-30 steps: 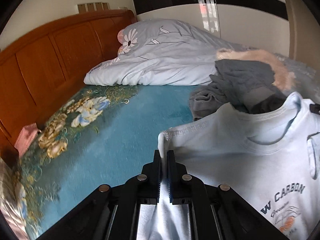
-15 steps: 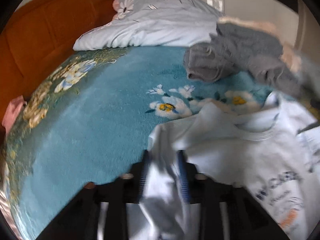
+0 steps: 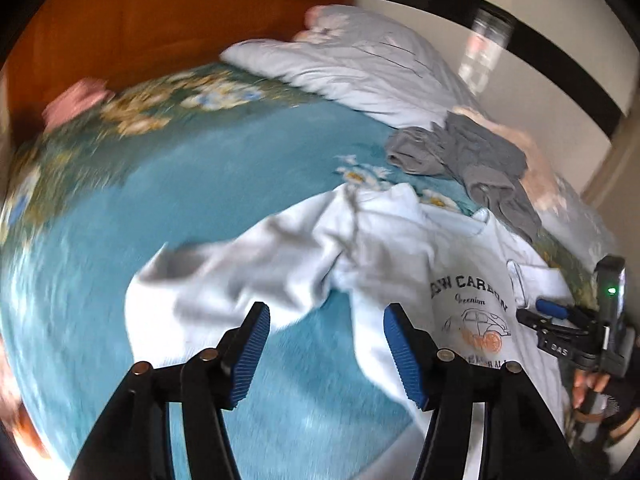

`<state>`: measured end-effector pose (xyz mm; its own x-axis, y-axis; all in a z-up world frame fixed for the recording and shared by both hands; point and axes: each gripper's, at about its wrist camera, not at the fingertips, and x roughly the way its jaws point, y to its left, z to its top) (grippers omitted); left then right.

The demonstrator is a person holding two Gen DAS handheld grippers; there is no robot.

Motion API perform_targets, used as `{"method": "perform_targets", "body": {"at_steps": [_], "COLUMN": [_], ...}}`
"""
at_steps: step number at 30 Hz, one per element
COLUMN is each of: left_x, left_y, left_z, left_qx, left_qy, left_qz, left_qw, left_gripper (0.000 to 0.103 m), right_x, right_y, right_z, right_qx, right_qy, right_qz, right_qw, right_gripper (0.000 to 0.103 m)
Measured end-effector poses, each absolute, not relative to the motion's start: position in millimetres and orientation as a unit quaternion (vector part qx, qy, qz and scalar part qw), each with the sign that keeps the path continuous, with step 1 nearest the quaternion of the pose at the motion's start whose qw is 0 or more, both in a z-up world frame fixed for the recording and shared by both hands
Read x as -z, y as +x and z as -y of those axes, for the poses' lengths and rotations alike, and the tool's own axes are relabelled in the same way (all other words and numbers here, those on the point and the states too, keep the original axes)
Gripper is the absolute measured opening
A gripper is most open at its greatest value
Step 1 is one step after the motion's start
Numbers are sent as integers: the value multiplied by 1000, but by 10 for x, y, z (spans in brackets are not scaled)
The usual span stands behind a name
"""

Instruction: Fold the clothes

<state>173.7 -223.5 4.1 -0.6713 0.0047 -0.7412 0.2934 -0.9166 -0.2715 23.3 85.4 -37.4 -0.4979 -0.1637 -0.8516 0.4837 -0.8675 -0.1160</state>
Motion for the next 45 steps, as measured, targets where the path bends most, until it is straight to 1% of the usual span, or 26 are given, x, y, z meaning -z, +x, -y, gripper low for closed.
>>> {"method": "perform_targets", "body": {"at_steps": [2, 4, 5, 6, 10, 14, 18, 21, 25, 28, 29, 30, 31, 32, 33, 36, 39, 42, 45], "left_x": [33, 103, 133, 160, 216, 262, 263, 264, 277, 275, 271, 267, 266, 268, 270, 238, 141, -77, -346], "left_y": [1861, 1949, 1984, 2012, 2098, 2127, 2144, 2180, 2256, 2331, 2359, 2389, 2414, 2437, 2460, 2542, 2647, 2762, 2899], "left_z": [2287, 2315, 2315, 2304, 2247, 2223, 2195, 2207, 2262, 2310, 2324, 2337, 2350, 2360, 2365, 2380, 2425, 2560, 2739], "left_qx": [885, 877, 874, 871, 868, 863, 860, 858, 852, 848, 847, 846, 846, 844, 843, 842, 846, 857, 868], "left_qy": [401, 407, 410, 415, 422, 429, 434, 438, 452, 463, 466, 469, 472, 474, 477, 478, 471, 453, 434], "left_qz": [-220, -239, -245, -248, -246, -253, -255, -254, -250, -242, -239, -236, -235, -235, -236, -236, -232, -217, -196], "left_qw": [84, 89, 92, 92, 87, 85, 83, 84, 86, 87, 87, 87, 86, 84, 81, 81, 90, 114, 139], "left_gripper": [63, 63, 63, 63, 63, 63, 63, 63, 63, 63, 63, 63, 63, 63, 63, 63, 63, 63, 63], "right_x": [386, 359, 334, 306, 100, -182, -417, -488, -401, -341, -347, -366, -410, -454, -504, -696, -766, -722, -582], "right_y": [190, 174, 173, 178, 217, 204, 193, 223, 266, 311, 328, 356, 407, 457, 500, 671, 840, 1074, 1263], "right_z": [-874, -906, -924, -942, -1260, -1870, -2510, -2908, -3154, -3197, -3172, -3138, -3087, -3036, -2987, -2782, -2596, -2452, -2361], "right_qx": [849, 850, 851, 853, 871, 892, 902, 892, 874, 872, 874, 877, 882, 887, 892, 913, 922, 921, 910], "right_qy": [471, 476, 478, 479, 467, 445, 413, 402, 415, 425, 423, 420, 412, 405, 397, 372, 373, 387, 414], "right_qz": [-159, -148, -142, -137, -102, -73, -78, -81, -84, -70, -64, -60, -58, -55, -54, -51, -43, -38, -28], "right_qw": [182, 169, 162, 155, 115, 31, -103, -190, -238, -235, -231, -226, -220, -215, -208, -160, -92, -35, 10], "right_gripper": [52, 35, 15, 9, 8, 8, 8, 8, 8, 9, 12, 23, 32, 46, 49, 50, 53, 55, 56]}}
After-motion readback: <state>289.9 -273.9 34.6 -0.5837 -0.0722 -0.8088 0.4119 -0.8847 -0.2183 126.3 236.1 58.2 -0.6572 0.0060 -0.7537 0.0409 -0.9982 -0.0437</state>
